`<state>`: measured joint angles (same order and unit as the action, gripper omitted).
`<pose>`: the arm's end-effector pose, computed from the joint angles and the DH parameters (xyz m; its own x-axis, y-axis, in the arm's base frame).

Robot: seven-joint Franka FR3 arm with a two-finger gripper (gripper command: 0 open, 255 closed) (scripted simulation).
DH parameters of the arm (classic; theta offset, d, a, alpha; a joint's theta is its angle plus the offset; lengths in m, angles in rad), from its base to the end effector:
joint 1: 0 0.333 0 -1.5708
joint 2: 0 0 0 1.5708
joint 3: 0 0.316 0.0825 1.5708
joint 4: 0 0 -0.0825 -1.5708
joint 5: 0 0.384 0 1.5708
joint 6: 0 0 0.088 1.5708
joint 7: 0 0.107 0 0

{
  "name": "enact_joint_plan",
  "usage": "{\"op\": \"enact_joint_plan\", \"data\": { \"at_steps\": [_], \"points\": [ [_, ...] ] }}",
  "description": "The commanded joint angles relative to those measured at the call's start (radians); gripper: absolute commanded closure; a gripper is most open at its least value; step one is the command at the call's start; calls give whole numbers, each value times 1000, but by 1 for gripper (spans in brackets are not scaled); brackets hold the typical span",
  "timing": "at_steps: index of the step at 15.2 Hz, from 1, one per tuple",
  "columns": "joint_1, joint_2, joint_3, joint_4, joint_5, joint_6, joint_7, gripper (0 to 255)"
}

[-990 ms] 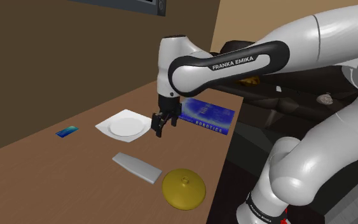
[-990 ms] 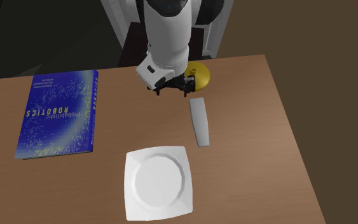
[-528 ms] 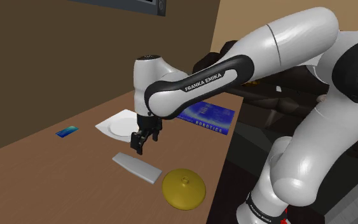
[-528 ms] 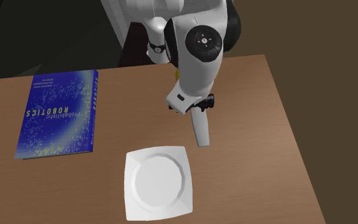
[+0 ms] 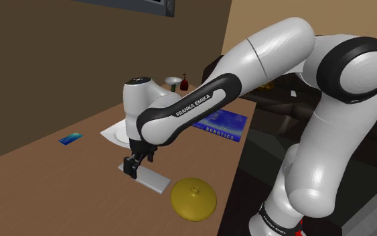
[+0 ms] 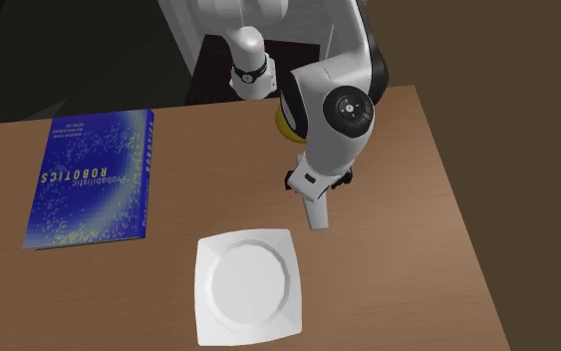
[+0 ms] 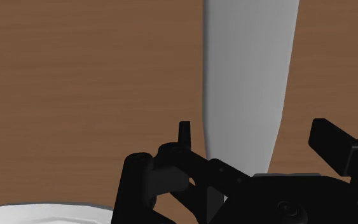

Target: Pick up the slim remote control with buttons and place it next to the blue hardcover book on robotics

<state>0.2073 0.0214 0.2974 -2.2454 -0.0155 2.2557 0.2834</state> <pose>0.4586 0.2527 0.3568 0.9734 0.2290 -0.0082 0.2291 -0.9734 0.0082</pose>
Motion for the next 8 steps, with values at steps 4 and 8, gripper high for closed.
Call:
{"op": "enact_joint_plan", "data": {
  "at_steps": [4, 8],
  "points": [
    [2, 50, -1, -24, -21, 73, 15, 0],
    [2, 50, -1, -24, -21, 73, 15, 0]
  ]
}}
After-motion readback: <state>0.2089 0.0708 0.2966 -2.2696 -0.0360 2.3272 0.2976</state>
